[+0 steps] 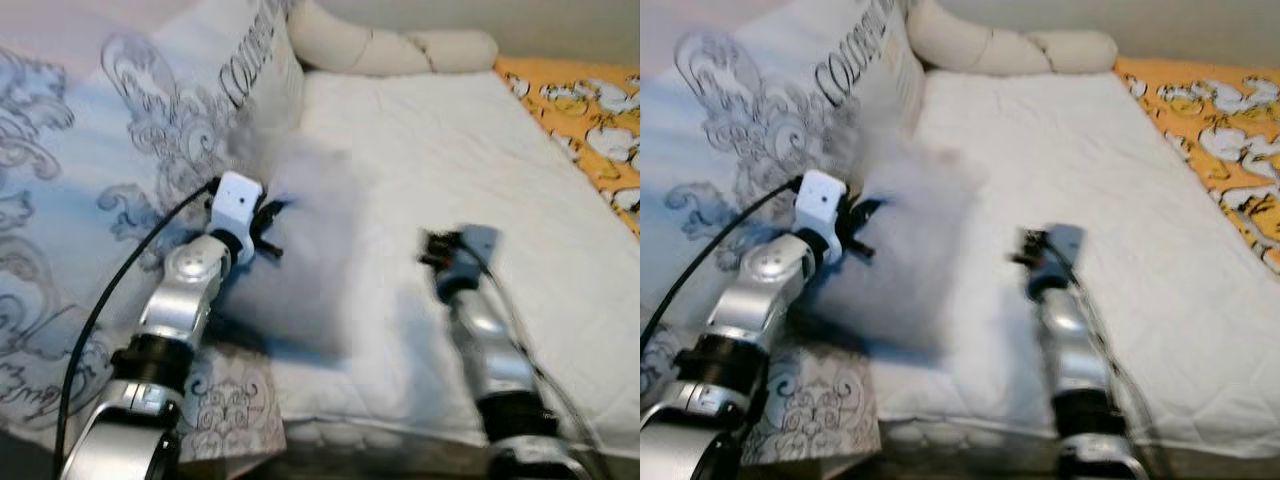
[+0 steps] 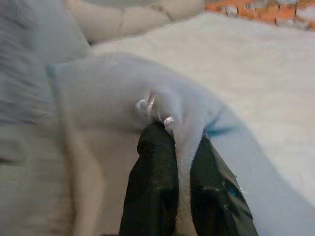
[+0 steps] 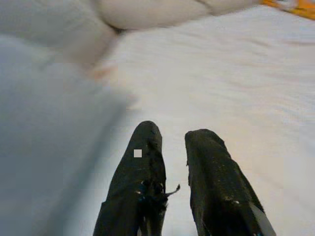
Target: Clean up the room
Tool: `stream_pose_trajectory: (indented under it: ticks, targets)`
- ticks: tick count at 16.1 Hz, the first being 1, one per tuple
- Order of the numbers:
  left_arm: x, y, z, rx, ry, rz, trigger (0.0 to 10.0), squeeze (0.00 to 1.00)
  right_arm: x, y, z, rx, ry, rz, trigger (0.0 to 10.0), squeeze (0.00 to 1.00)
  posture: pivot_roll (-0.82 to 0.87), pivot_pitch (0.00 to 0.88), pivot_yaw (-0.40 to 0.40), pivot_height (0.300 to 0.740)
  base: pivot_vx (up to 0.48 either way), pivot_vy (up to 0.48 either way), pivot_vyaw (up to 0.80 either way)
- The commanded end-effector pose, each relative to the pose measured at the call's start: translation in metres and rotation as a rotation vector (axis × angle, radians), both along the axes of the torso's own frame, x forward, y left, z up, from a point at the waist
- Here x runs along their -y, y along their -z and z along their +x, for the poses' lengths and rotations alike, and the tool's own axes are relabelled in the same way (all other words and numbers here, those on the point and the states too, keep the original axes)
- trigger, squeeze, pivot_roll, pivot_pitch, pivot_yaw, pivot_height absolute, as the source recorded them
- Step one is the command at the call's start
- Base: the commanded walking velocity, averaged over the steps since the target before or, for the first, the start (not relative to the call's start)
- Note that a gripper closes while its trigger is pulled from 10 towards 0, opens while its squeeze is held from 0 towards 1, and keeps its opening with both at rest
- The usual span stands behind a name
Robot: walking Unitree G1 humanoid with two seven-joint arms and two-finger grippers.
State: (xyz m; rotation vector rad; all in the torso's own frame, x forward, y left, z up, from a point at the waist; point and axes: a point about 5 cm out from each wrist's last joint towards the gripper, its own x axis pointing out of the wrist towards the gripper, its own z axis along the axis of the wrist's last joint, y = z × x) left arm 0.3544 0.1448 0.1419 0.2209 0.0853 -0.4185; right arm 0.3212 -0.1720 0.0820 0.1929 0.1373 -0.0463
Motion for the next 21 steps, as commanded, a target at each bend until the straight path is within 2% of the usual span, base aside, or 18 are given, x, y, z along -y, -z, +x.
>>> stream_pose_trajectory:
  ticks: [1, 2, 3, 5, 7, 10, 13, 14, 19, 21]
  targets:
    - [0.002, -0.017, 0.007, 0.082, 0.015, 0.036, 10.0, 0.0, 0.0, 0.005, -0.005, -0.001, -0.005, 0.024, 10.0, 1.0, 0.02, 0.0, 0.008, 0.74, 0.0, 0.0, 0.0]
    - [0.0, -0.018, 0.008, 0.087, 0.014, 0.045, 10.0, 0.0, 0.001, 0.004, -0.005, 0.01, -0.009, 0.043, 10.0, 1.0, 0.02, 0.0, 0.008, 0.74, 0.0, 0.0, 0.0]
    - [-0.003, -0.022, 0.011, 0.095, 0.016, 0.067, 10.0, 0.0, 0.0, -0.001, -0.007, 0.06, -0.075, 0.022, 10.0, 1.0, 0.02, 0.0, 0.015, 0.74, 0.0, 0.0, 0.0]
    - [-0.014, -0.027, 0.02, 0.101, -0.037, 0.215, 10.0, 0.0, -0.009, -0.015, -0.016, 0.16, -0.352, 0.046, 10.0, 1.0, 0.0, 0.0, 0.035, 0.74, 0.0, 0.0, 0.0]
    - [-0.017, -0.027, 0.022, 0.112, -0.055, 0.305, 10.0, 0.0, -0.011, -0.022, -0.028, 0.173, -0.552, 0.059, 10.0, 1.0, 0.0, 0.0, 0.042, 0.74, 0.0, 0.0, 0.0]
    - [-0.02, -0.022, 0.024, 0.089, -0.091, 0.349, 10.0, 0.0, -0.006, -0.025, -0.036, 0.162, -0.647, 0.069, 10.0, 1.0, 0.0, 0.0, 0.041, 0.74, 0.0, 0.0, 0.0]
    - [-0.012, -0.014, 0.024, 0.063, -0.076, 0.356, 10.0, 0.0, -0.009, -0.025, -0.044, 0.124, -0.748, 0.082, 10.0, 1.0, 0.0, 0.0, 0.039, 0.74, 0.0, 0.0, 0.0]
    - [-0.005, -0.009, 0.023, 0.042, -0.085, 0.287, 10.0, 1.0, -0.01, -0.024, -0.046, 0.11, -0.759, 0.065, 10.0, 1.0, -0.01, 0.0, 0.041, 0.74, 0.0, 0.0, 0.0]
    - [-0.001, -0.013, 0.015, 0.086, -0.056, 0.231, 10.0, 1.0, -0.011, -0.021, -0.05, 0.105, -0.732, -0.004, 10.0, 1.0, -0.04, 0.0, 0.063, 0.74, 0.0, 0.0, 0.0]
    - [0.002, -0.019, 0.005, 0.134, 0.011, 0.214, 10.0, 1.0, -0.011, -0.022, -0.048, 0.126, -0.685, 0.016, 10.0, 1.0, -0.01, 0.0, 0.044, 0.74, 0.0, 0.0, 0.0]
